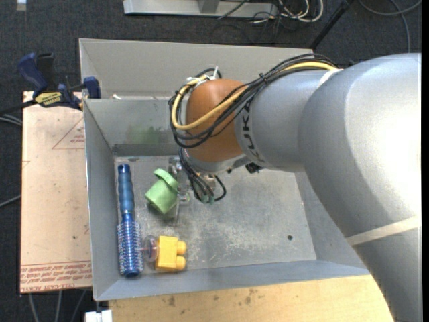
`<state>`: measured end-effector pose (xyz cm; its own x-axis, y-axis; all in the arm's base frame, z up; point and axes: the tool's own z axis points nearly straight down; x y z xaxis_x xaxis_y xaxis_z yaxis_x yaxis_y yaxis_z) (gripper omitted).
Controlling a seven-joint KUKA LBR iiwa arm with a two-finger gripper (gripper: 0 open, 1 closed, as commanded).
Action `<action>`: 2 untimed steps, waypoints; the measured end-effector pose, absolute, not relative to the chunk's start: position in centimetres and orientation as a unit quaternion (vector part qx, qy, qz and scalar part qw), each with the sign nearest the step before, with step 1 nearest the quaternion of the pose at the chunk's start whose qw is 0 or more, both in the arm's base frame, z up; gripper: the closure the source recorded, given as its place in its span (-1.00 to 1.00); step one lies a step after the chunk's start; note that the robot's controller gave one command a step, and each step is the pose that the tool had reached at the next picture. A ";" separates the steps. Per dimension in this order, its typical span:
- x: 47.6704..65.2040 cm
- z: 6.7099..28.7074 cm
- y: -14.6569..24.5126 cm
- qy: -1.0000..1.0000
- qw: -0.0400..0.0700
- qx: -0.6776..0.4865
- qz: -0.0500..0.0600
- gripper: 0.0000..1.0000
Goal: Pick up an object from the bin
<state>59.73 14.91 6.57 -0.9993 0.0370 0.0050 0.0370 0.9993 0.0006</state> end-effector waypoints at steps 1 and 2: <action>60.0 7.1 15.0 -1.000 -0.001 -0.018 -0.001 1.00; 62.2 23.4 15.3 -1.000 -0.006 -0.005 -0.002 1.00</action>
Offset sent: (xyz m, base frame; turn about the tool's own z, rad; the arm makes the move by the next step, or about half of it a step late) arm 0.0000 0.0000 0.0000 0.0000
